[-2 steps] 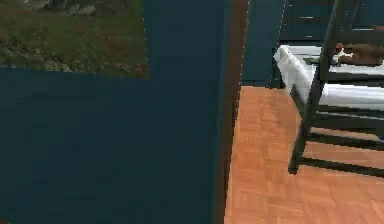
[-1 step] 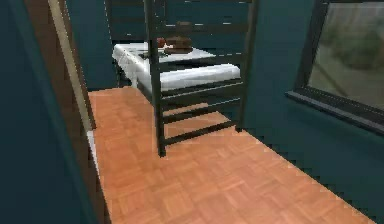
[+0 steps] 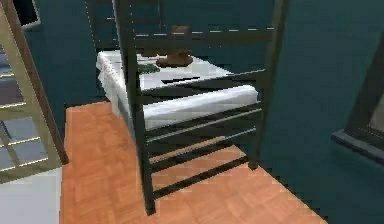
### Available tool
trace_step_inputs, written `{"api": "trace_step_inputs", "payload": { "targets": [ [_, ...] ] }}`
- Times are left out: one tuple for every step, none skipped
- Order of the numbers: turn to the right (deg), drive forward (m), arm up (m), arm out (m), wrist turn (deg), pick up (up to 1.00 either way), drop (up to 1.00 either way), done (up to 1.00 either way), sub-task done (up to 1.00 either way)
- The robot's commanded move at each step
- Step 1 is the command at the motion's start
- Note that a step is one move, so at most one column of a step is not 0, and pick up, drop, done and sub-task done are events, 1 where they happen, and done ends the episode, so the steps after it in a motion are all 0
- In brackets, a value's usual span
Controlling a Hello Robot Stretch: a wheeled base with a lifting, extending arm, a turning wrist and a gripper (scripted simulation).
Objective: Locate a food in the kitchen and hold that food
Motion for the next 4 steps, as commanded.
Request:
{"api": "trace_step_inputs", "payload": {
  "targets": [
    [-45.0,0.00,0.00,0.00,0.0,0.00,0.00,0.00,0.00],
    [-6.0,0.00,0.00,0.00,0.0,0.00,0.00,0.00,0.00],
    [0.0,0.75,0.00,0.00,0.0,0.00,0.00,0.00,0.00],
    [-36.0,0.00,0.00,0.00,0.0,0.00,0.00,0.00,0.00]
  ]
}}
